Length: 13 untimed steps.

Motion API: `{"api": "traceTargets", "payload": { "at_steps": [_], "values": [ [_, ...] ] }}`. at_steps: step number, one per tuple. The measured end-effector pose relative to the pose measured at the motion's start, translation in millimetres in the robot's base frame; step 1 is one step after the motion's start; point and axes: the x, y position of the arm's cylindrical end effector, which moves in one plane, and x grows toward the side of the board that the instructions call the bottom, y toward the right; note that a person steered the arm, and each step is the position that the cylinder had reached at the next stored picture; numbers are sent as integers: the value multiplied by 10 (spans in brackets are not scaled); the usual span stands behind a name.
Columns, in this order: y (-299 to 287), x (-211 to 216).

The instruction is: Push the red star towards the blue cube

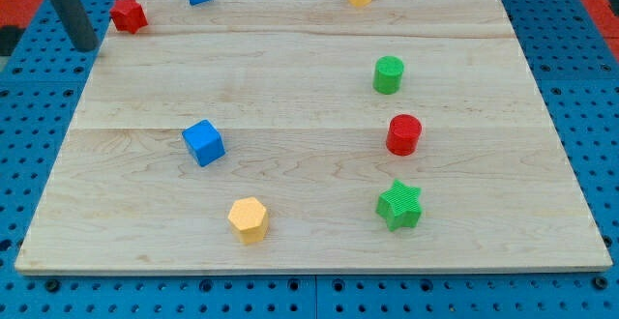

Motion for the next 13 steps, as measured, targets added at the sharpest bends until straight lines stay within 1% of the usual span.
{"api": "traceTargets", "payload": {
  "at_steps": [1, 3, 4, 5, 6, 8, 9, 10, 11, 12, 13],
  "values": [
    [5, -181],
    [4, -1051],
    [9, -981],
    [31, -737],
    [302, -735],
    [1031, -676],
    [1213, -542],
    [1215, -584],
    [1287, -717],
    [1353, -573],
    [1366, -337]
  ]
}}
